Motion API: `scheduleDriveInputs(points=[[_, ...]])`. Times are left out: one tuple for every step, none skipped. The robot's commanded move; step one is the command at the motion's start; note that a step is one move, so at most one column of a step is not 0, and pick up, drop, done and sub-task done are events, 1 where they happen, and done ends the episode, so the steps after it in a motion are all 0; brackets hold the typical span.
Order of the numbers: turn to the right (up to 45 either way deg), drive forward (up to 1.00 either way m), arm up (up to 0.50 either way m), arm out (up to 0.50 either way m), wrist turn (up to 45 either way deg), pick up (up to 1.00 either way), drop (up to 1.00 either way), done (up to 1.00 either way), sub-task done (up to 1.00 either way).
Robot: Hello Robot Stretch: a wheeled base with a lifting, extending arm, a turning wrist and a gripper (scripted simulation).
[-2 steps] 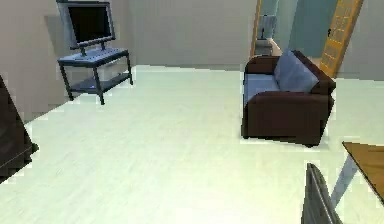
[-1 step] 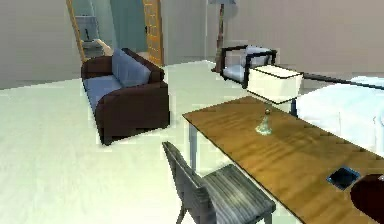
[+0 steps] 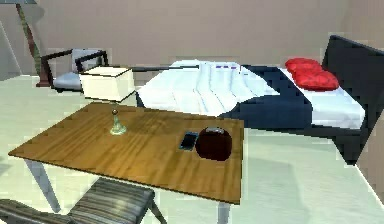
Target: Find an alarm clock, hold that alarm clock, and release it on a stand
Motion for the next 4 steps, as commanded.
scheduleDriveInputs(points=[[39.0,0.0,0.0,0.0,0.0,0.0,0.0,0.0,0.0],[0.0,0.7,0.0,0.0,0.0,0.0,0.0,0.0,0.0],[-24.0,0.0,0.0,0.0,0.0,0.0,0.0,0.0,0.0],[-3.0,0.0,0.0,0.0,0.0,0.0,0.0,0.0,0.0]])
